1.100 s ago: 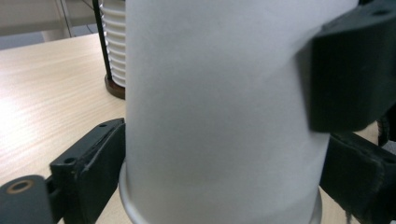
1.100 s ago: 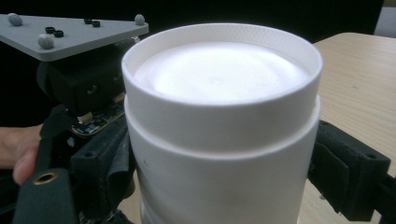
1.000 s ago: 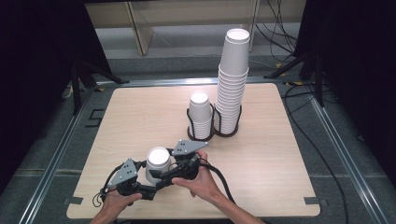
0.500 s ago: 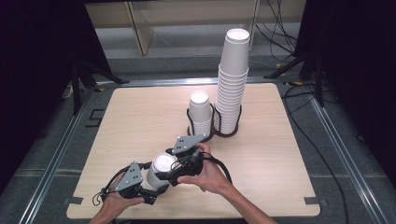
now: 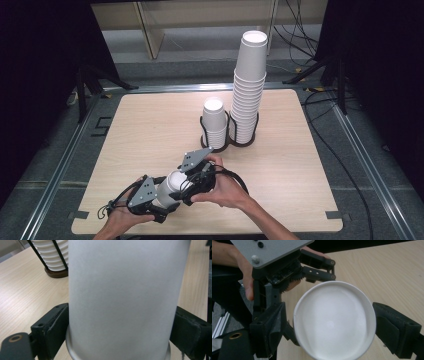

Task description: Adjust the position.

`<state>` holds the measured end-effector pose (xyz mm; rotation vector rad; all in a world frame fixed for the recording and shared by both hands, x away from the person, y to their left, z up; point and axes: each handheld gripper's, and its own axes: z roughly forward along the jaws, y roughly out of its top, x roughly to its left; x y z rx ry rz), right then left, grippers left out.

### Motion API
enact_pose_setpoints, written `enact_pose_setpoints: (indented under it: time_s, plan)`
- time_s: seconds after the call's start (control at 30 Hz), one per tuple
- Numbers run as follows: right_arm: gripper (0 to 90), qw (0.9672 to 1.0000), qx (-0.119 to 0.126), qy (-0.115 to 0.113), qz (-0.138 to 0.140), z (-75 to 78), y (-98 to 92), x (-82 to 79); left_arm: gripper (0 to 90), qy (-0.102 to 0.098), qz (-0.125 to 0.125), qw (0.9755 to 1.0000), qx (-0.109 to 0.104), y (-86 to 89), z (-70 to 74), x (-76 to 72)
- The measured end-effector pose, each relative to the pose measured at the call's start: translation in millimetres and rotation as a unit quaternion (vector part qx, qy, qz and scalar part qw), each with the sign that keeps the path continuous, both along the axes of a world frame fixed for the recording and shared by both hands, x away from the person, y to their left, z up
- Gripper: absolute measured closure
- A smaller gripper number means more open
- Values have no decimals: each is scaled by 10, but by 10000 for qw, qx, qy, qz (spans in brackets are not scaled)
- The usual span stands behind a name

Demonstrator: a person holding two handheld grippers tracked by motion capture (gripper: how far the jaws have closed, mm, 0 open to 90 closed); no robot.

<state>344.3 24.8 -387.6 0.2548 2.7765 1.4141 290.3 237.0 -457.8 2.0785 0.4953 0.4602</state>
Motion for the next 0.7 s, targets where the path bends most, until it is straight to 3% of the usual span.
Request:
enact_pose_setpoints:
  time_s: [0.4,0.7]
  plan:
    - [172,9995,-262,109,150,-81,78,0,104,-93,-159,9998,97,-40,1,-15]
    - [175,9994,-232,234,144,-85,81,15,106,-115,-196,9996,181,-37,8,-21]
